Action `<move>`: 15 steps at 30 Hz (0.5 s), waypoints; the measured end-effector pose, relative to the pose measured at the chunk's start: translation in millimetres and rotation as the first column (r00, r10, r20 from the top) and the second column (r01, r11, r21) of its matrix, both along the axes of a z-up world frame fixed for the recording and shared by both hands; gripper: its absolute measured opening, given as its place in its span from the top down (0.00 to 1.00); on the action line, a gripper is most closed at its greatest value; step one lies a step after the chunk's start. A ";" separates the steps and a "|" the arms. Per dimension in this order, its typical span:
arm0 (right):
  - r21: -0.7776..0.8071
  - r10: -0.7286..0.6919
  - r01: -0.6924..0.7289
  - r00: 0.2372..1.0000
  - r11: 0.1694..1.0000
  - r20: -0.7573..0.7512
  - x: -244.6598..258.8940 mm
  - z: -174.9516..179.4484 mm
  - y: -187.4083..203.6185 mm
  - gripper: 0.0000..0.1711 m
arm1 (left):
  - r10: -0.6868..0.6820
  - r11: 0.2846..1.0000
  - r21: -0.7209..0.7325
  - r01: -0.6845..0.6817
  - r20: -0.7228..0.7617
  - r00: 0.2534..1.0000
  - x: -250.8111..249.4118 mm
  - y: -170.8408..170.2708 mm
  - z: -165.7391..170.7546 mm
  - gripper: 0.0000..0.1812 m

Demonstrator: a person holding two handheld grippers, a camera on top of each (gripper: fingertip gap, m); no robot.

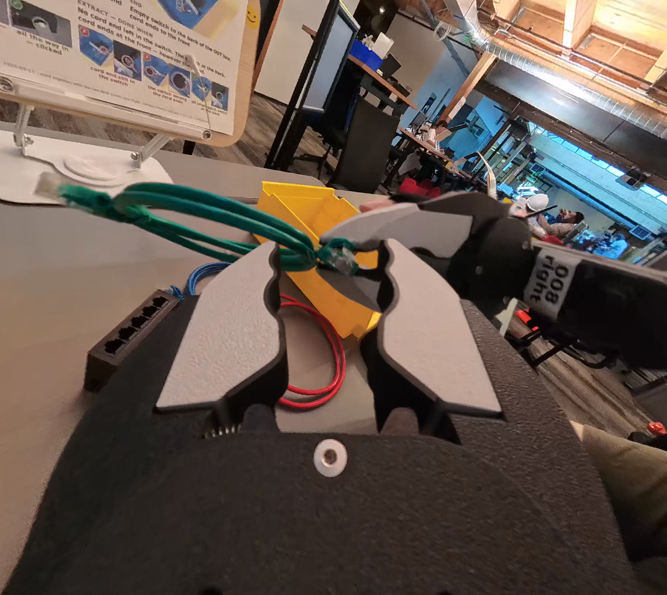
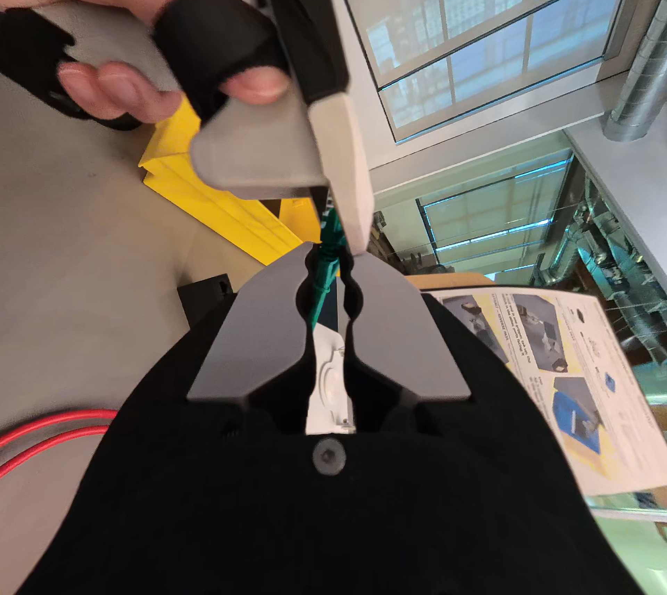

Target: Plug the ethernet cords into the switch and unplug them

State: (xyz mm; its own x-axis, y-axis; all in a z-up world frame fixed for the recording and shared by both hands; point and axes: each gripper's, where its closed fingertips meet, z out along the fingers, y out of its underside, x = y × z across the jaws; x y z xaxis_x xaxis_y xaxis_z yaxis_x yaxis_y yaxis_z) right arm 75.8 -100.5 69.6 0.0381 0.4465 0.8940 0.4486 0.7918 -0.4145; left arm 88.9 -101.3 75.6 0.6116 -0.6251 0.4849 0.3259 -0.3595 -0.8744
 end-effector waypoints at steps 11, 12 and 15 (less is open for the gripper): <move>0.000 0.040 -0.040 0.998 0.999 -0.039 -14.4 -4.6 -7.4 0.93 | -0.060 0.994 0.087 0.060 -0.003 0.998 -19.0 -8.3 1.2 0.89; -0.022 0.063 -0.065 0.996 0.998 -0.065 -15.3 -2.6 -9.5 0.93 | -0.073 0.994 0.087 0.072 0.012 0.997 -20.3 -10.2 3.1 0.89; -0.161 0.149 -0.172 0.978 0.972 -0.145 -16.3 2.6 -17.5 0.92 | -0.124 0.988 0.094 0.121 0.027 0.992 -21.9 -16.1 7.2 0.90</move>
